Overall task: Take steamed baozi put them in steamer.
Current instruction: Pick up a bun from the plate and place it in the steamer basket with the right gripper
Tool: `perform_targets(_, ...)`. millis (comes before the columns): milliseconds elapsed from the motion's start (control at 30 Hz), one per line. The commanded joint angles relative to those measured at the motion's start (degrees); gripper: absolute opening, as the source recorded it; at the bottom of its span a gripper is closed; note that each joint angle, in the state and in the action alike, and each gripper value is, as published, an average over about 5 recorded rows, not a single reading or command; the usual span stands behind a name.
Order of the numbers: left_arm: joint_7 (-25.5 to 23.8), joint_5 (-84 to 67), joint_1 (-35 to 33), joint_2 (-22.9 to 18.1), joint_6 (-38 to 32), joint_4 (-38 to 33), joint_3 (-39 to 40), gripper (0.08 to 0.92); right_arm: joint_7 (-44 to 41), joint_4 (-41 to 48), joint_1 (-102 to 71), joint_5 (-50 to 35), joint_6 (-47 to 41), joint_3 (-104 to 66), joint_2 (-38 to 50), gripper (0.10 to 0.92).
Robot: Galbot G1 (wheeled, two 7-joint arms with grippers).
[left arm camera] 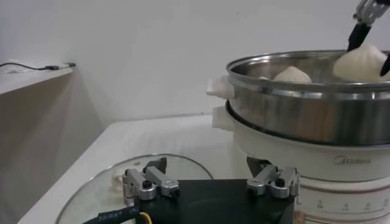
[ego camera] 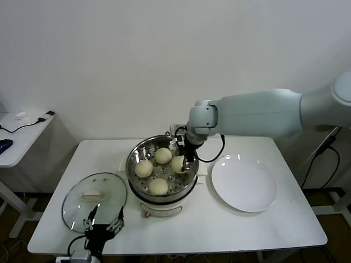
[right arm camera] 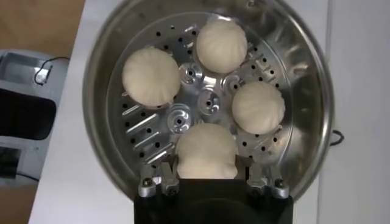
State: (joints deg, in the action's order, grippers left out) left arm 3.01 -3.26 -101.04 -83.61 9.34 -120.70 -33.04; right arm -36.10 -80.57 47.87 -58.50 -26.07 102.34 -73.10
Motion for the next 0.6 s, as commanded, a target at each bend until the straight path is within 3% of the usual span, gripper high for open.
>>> perform_targets(33,-0.03,0.01,-0.02,-0.03,0.03,-0.06,0.01,0.823,1.72,3.50,-6.06,2.68,-0.99,-0.84,-1.94,0.636)
perform_targets(300,-0.03,-0.02,0.02,0.06,0.10,0.24,-0.01,0.823,0.81,3.89,-6.36,2.14,0.79,-2.56,-1.54,0.648)
perform_targets(467,-0.06,-0.03,0.13,0.11,0.26,0.09,-0.14,0.823,-3.59,4.05,-3.78,1.43,5.10,-3.64,0.16,0.766)
perform_targets(600,-0.07,-0.10,-0.16,0.20,0.40,-0.33,-0.28,0.823,-8.38,3.96,0.09,-0.70,8.09,-5.16,3.74,0.816)
